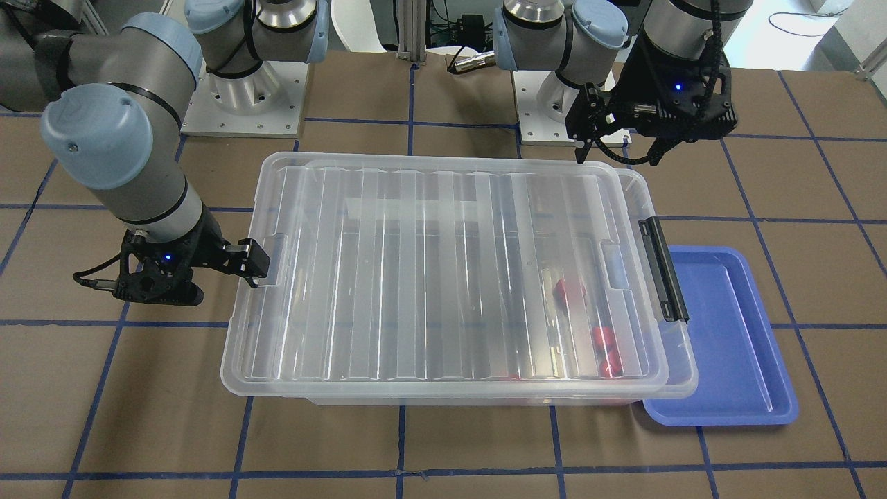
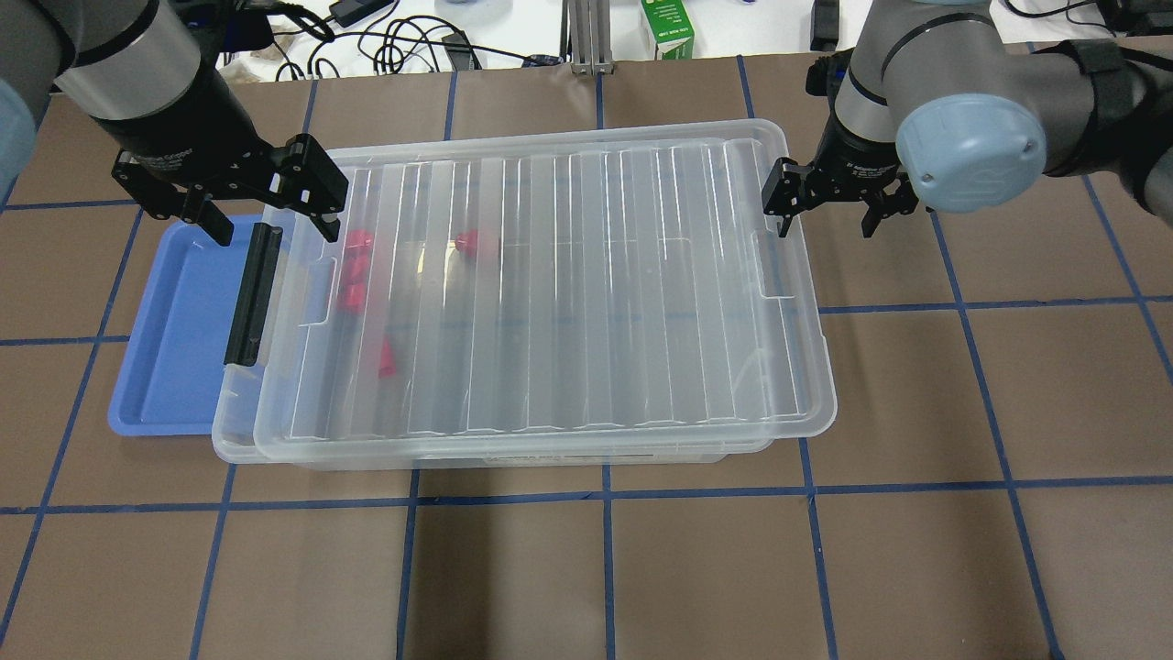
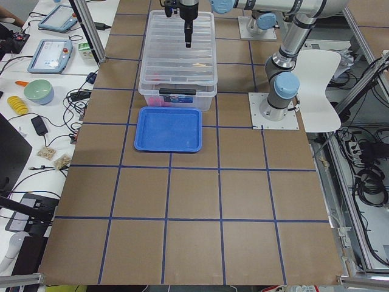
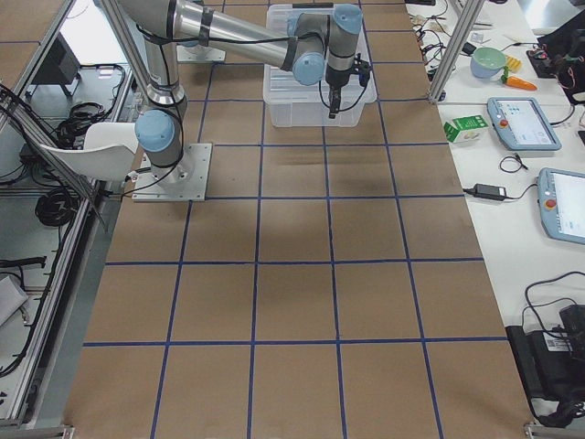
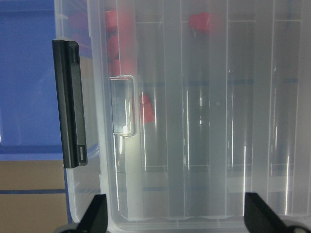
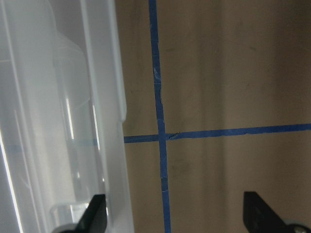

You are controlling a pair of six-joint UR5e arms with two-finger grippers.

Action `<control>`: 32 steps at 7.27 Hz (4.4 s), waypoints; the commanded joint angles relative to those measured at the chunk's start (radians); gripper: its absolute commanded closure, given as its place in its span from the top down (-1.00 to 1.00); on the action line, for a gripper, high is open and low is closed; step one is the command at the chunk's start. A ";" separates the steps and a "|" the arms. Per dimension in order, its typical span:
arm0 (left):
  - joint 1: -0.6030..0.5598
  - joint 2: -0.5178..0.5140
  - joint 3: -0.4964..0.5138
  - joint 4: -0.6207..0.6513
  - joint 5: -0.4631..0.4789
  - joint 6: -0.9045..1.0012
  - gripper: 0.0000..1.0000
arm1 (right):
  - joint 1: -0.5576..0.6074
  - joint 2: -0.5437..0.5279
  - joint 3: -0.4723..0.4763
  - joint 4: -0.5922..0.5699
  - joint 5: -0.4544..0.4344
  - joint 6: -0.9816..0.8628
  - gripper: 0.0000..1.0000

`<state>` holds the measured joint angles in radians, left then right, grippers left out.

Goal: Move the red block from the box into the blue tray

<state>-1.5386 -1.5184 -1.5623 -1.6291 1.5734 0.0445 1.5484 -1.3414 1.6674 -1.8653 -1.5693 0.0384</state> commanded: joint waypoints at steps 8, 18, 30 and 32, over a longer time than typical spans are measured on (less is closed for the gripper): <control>0.000 -0.002 0.002 0.000 0.000 0.000 1.00 | -0.102 0.004 -0.014 0.005 -0.006 -0.146 1.00; 0.000 -0.005 0.001 0.000 -0.001 -0.002 1.00 | -0.257 0.004 -0.018 0.005 -0.046 -0.359 1.00; 0.023 -0.189 -0.374 0.535 -0.007 -0.048 1.00 | -0.248 -0.094 -0.081 0.122 -0.023 -0.338 1.00; 0.023 -0.213 -0.389 0.540 -0.007 -0.057 1.00 | -0.223 -0.174 -0.084 0.224 -0.021 -0.237 1.00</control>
<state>-1.5159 -1.7177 -1.9397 -1.0942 1.5661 -0.0082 1.3074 -1.4699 1.5860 -1.6974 -1.5942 -0.2549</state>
